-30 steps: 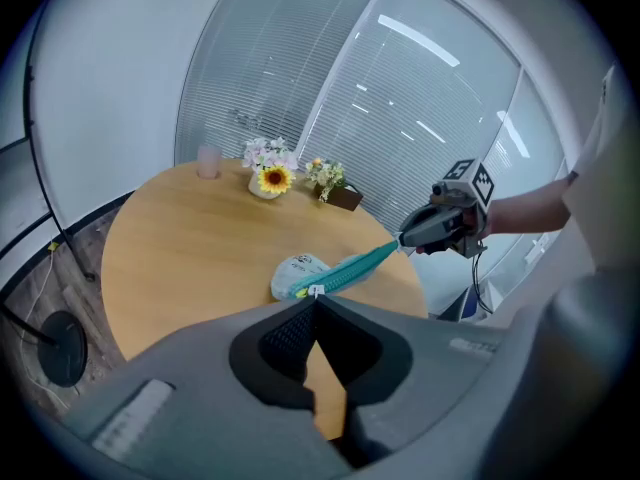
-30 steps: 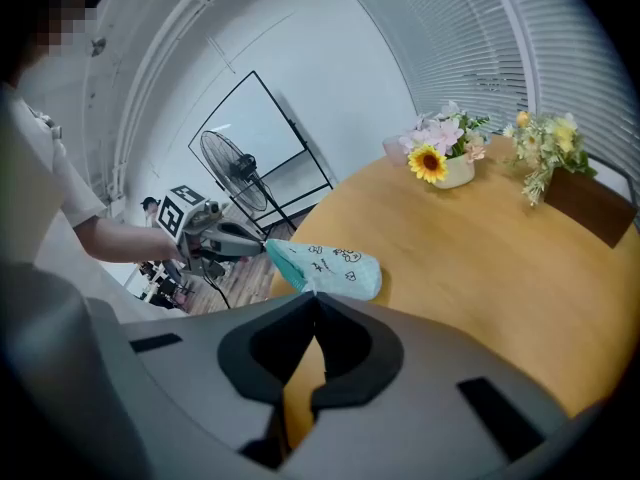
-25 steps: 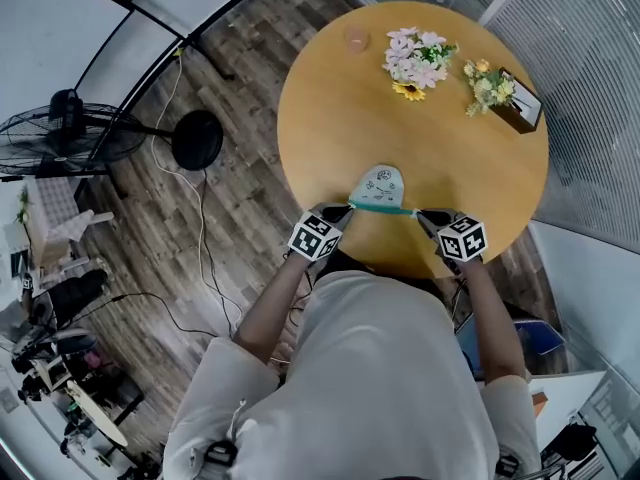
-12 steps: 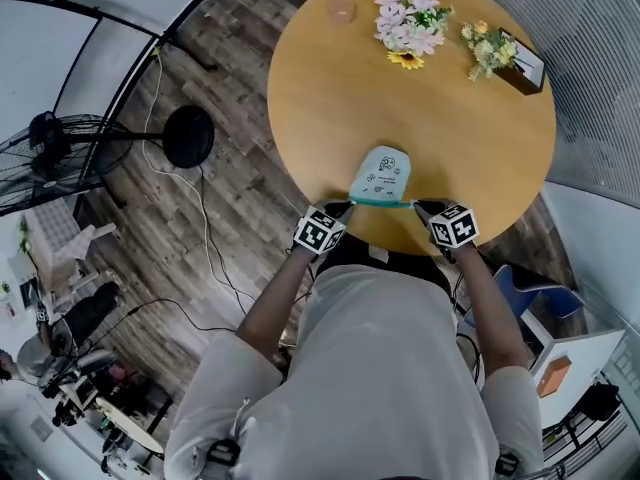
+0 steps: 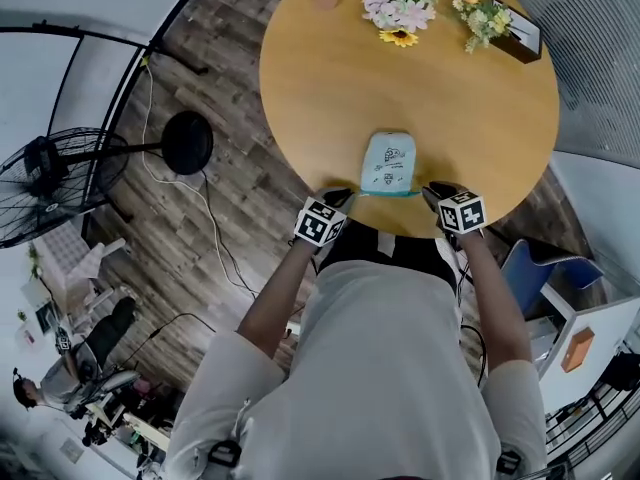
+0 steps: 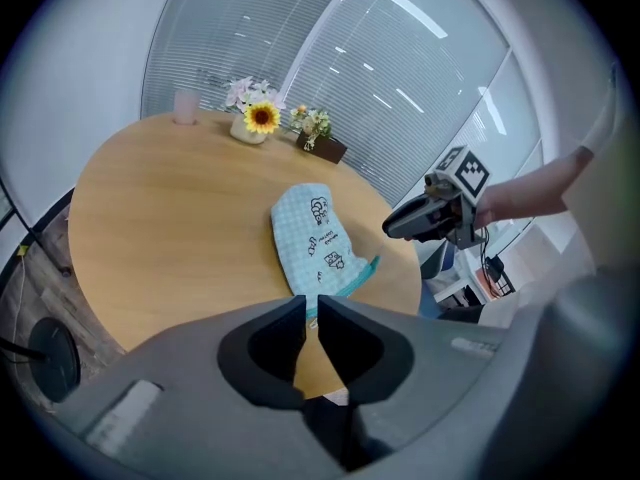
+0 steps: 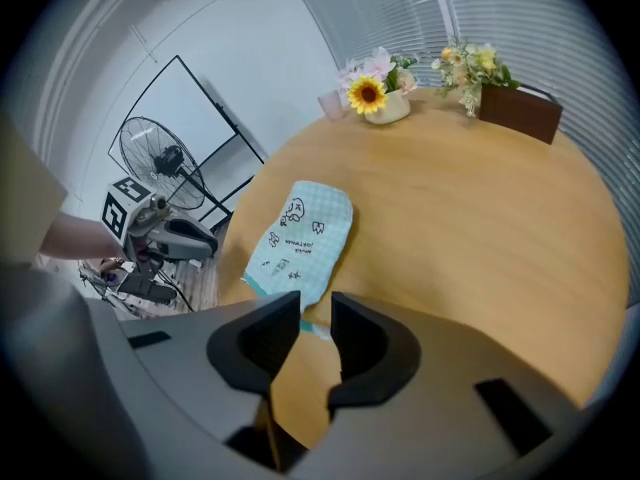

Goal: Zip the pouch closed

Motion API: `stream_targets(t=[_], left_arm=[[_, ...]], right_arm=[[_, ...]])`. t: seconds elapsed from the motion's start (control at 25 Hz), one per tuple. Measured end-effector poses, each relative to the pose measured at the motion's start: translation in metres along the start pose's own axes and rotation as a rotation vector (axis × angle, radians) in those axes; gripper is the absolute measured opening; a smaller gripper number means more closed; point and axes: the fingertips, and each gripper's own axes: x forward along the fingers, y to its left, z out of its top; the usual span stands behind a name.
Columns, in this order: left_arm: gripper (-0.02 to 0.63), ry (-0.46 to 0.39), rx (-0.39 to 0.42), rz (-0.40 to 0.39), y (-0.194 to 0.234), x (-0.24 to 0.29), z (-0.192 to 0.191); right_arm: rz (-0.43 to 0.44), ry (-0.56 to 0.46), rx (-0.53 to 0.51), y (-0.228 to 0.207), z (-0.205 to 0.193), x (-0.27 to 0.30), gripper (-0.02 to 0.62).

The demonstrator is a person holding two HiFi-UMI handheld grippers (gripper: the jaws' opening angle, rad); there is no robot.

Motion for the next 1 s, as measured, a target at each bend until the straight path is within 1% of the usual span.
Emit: stream_targets(t=[0.08,0.32,0.56,0.68,0.88,1.0], left_arm=[[0.025,-0.008,0.008,-0.005,-0.001,-0.004,0.001],[0.034,-0.071,0.031,-0.001,-0.009,-0.021,0.019],[0.035,-0.167,0.040,0.034,-0.037,-0.053,0.042],[0.034,-0.202,0.022,0.068,-0.053,-0.069,0.046],[0.035,-0.230,-0.048,0.127,-0.081,-0.088,0.047],[0.034,-0.275,-0.049,0.142,-0.106,-0.104,0.051]], right_arm=[[-0.014,-0.027,0.010,0.000,0.003,-0.005,0.109],[-0.044,-0.132,0.009,0.012,0.016,-0.035,0.110],[-0.091,-0.207,-0.071,0.031,0.021,-0.081,0.103],[-0.118,-0.257,-0.106,0.040,0.021,-0.108,0.089],[-0.155,-0.361,-0.178,0.058,0.018,-0.154,0.057],[-0.161,-0.415,-0.205,0.070,0.009,-0.182,0.041]])
